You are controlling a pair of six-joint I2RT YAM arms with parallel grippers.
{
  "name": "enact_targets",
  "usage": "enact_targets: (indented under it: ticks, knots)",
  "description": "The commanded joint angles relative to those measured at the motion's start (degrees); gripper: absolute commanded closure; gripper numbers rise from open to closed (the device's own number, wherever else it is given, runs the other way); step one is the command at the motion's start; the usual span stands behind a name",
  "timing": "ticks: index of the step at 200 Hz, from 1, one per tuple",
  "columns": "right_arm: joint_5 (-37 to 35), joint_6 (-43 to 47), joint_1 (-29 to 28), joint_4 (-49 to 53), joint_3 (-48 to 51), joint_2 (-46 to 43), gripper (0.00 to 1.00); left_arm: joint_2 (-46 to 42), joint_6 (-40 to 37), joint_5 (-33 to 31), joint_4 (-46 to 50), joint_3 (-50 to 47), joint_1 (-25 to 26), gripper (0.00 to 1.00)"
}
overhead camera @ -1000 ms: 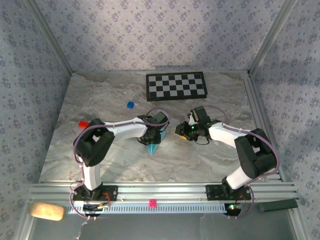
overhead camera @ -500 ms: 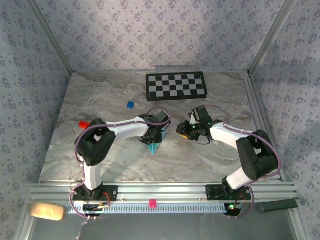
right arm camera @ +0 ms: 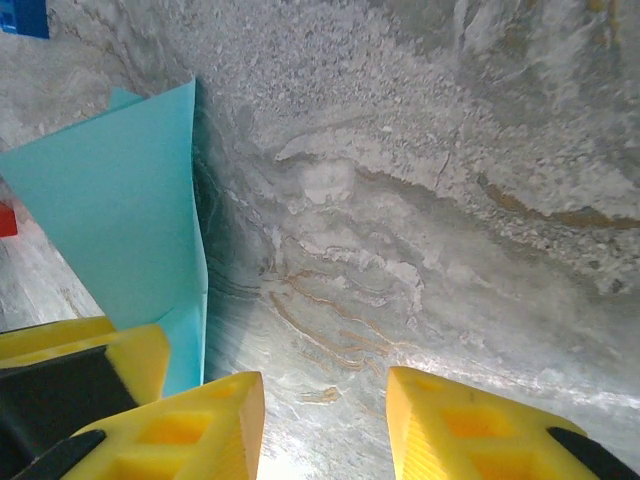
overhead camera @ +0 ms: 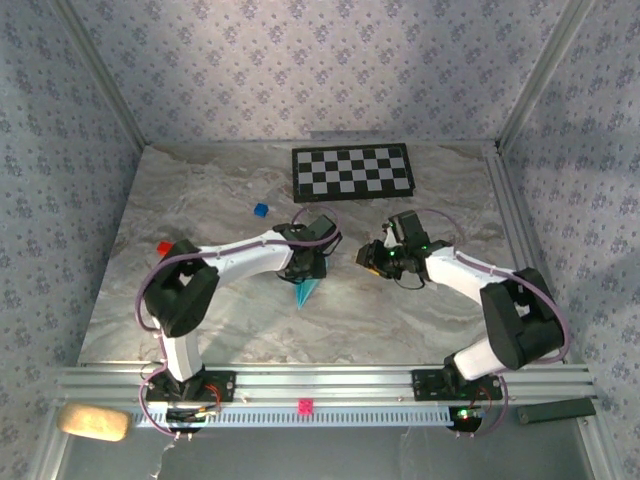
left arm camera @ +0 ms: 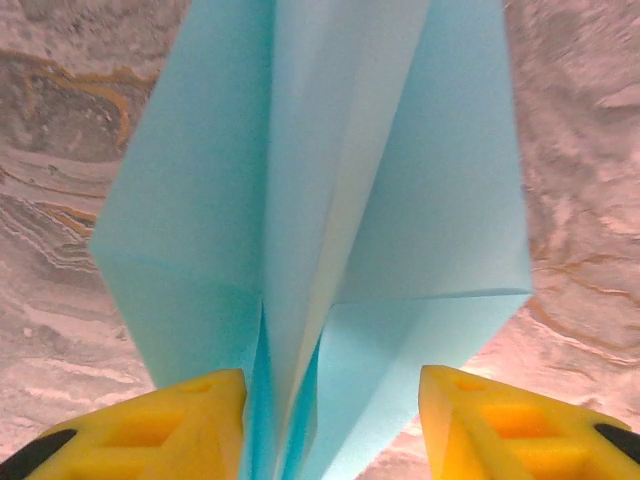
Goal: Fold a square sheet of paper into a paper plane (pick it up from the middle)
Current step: Move the paper plane to the center of the table.
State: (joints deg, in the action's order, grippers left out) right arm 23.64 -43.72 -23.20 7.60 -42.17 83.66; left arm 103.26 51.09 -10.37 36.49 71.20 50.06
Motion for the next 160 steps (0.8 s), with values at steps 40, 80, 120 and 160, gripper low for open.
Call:
enact_targets:
  ticks: [40,80,120,160]
  knots:
    - [-9.7,6.2,3.7,7.4,0.5,-11.5,0.60,-12.3,-1.6,-6.2,-0.8,-3.0,-0.2,0.47]
    - [-16.6,9.5,6.4,9.5,2.5,-21.6,0.53,-19.9,-3.6,-5.9,-5.1,-9.7,-4.9,0.41]
    - [-19.3,12.0,11.0,13.9,2.8,-26.4,0.52,-23.7,-5.3,0.6,-7.7,-15.2,-12.7,0.42]
    - [-35.6,17.8,14.7,14.2,2.7,-28.5,0.46,-31.9,-10.3,-0.8,-9.7,-20.6,-19.9,0.36]
